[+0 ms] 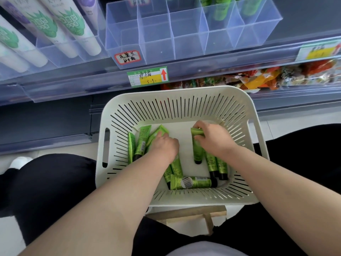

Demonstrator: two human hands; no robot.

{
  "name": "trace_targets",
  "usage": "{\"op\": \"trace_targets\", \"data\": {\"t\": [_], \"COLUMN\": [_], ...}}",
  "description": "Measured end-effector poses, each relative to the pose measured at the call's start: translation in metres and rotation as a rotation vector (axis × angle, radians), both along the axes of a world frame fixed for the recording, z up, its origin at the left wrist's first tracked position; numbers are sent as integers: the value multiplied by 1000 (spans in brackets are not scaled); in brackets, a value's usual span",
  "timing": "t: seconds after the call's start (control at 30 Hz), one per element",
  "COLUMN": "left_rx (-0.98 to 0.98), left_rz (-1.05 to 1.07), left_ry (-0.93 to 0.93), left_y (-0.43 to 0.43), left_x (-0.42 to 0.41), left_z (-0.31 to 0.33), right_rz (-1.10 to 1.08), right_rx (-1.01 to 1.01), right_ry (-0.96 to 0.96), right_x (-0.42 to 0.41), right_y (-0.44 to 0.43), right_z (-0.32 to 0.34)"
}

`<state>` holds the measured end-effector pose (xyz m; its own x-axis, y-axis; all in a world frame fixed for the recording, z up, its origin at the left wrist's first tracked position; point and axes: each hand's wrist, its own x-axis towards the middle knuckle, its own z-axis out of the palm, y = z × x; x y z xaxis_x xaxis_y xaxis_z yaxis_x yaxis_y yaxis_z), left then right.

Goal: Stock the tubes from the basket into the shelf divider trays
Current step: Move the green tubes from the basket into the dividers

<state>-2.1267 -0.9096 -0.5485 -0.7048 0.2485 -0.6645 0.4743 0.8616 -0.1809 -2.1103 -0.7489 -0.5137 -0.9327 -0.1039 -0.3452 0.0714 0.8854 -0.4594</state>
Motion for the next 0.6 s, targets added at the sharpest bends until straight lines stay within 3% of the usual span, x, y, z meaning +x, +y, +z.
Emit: {"op": "trace_targets", "data": {"t": [0.1,0.23,0.43,0.6], "left_rx": [0,163,507,789], "left_rz": [-72,-9,349,605], "left_ry": [34,77,-73,81], "left_y": [-2,-5,-14,-32], "left_x": [-2,-8,3,18], "left_z": [-7,-3,14,36], "right_rz": [35,80,70,52], "right_rx": [14,71,71,51], "right_ry": [12,34,95,156], "right_x": [0,1,3,5], "right_y": [-3,-8,-12,-11], "right_z": [2,3,16,40]}}
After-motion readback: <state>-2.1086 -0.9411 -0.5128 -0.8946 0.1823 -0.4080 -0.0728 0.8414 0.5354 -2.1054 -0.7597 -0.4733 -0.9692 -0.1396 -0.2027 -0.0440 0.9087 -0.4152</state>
